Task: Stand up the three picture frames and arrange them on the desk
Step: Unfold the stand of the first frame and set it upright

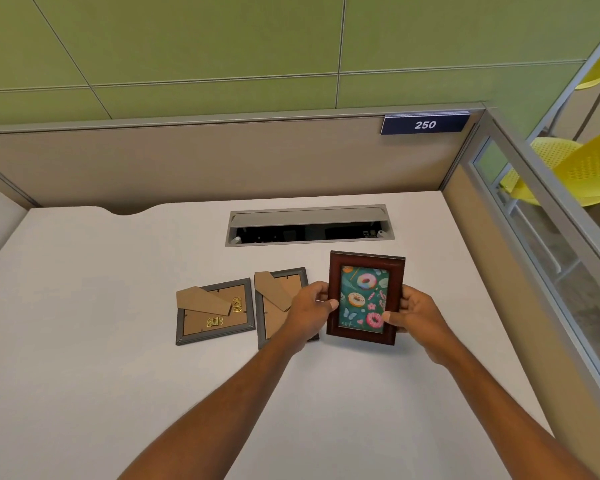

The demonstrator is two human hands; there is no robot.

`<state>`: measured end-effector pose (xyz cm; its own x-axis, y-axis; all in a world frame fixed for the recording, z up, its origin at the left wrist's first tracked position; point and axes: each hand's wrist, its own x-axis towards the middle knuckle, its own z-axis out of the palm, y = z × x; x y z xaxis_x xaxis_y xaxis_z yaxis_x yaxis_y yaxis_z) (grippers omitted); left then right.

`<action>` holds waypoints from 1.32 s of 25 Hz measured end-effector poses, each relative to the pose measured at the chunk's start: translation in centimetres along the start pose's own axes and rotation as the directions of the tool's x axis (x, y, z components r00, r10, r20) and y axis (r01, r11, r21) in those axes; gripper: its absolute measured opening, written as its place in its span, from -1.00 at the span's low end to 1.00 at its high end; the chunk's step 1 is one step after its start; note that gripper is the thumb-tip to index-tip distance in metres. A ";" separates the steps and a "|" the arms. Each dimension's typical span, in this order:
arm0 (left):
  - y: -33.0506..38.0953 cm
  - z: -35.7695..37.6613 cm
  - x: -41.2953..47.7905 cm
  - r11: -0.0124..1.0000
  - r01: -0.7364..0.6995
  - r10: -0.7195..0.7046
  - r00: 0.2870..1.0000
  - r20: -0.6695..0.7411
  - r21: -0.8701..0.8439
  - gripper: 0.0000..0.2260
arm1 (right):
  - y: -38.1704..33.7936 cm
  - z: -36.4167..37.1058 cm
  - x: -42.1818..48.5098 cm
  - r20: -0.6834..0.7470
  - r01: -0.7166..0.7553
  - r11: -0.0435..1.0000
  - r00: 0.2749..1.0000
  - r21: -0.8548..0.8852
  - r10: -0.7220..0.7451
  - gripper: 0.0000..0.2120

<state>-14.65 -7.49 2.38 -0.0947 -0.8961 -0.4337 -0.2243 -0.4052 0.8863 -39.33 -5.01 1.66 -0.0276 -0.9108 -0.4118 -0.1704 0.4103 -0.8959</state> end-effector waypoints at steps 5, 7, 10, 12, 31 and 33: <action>-0.4 0.0 0.7 0.999 0.013 -0.013 1.000 -0.019 0.038 -0.87 | -0.6 -0.4 0.8 0.026 -0.048 0.999 0.998 -0.025 0.049 -0.59; -0.5 0.1 0.9 0.999 0.033 -0.033 0.999 0.005 0.022 -0.86 | -1.0 -0.3 1.0 0.061 -0.059 0.998 0.996 -0.022 0.061 -0.62; -0.7 0.0 1.2 0.998 0.050 -0.049 0.998 0.030 -0.023 -0.87 | -1.7 0.2 1.4 0.086 -0.056 0.998 0.995 0.023 0.054 -0.69; -0.6 -0.1 1.4 0.998 0.062 -0.060 0.997 0.054 -0.033 -0.85 | -2.0 0.6 1.6 0.092 -0.064 0.997 0.994 0.040 0.060 -0.58; -2.4 -1.3 4.5 0.997 0.008 -0.005 0.999 0.051 -0.071 -0.74 | -2.1 3.7 4.4 0.012 -0.150 0.952 0.988 0.266 0.153 -0.13; -2.6 -1.2 4.6 0.997 -0.003 0.007 0.999 0.052 -0.078 -0.76 | -1.6 3.8 4.6 0.006 -0.145 0.949 0.989 0.281 0.149 -0.18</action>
<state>-13.31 -10.76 -1.68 -0.1469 -0.8880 -0.4357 -0.1472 -0.4159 0.8974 -35.46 -9.69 0.58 -0.0465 -0.8391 -0.5420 0.1188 0.5341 -0.8371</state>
